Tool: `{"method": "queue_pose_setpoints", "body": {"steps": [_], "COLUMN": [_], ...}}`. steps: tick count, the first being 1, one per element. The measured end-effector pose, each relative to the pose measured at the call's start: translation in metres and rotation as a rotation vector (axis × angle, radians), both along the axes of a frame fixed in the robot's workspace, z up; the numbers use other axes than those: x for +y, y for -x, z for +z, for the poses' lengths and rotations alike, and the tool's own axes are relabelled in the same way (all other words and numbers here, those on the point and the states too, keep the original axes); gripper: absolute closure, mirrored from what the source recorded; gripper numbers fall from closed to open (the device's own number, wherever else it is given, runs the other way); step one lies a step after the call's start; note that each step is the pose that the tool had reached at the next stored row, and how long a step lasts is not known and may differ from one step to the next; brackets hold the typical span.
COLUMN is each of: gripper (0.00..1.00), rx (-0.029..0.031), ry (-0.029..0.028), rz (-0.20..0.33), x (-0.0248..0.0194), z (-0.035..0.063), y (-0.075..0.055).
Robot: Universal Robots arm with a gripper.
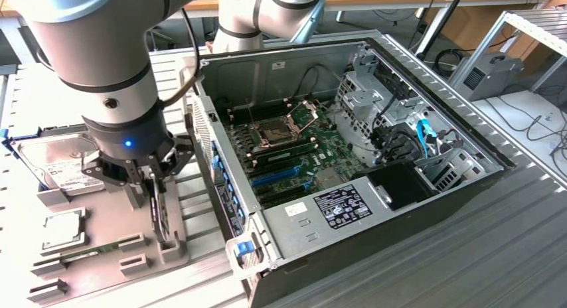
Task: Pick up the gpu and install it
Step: 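Pick up the gpu and move the gpu toward the slot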
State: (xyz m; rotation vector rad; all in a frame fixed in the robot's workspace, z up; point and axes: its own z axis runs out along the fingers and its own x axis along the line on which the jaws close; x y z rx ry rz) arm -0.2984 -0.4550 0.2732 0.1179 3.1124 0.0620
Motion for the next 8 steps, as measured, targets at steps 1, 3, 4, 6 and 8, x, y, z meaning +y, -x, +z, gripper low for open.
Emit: {"method": "queue_pose_setpoints", "body": {"steps": [1, 3, 4, 6, 8], "gripper": [0.74, 0.74, 0.74, 0.74, 0.74], "rx": [-0.0001, 0.0, 0.0, 0.0, 0.0], "ry": [0.0, 0.0, 0.0, 0.0, 0.0], "rz": [0.0, 0.0, 0.0, 0.0, 0.0], "x": [0.0, 0.0, 0.0, 0.0, 0.0], "z": [0.0003, 0.001, 0.0013, 0.002, 0.003], "y": [0.0, 0.0, 0.0, 0.0, 0.0]}}
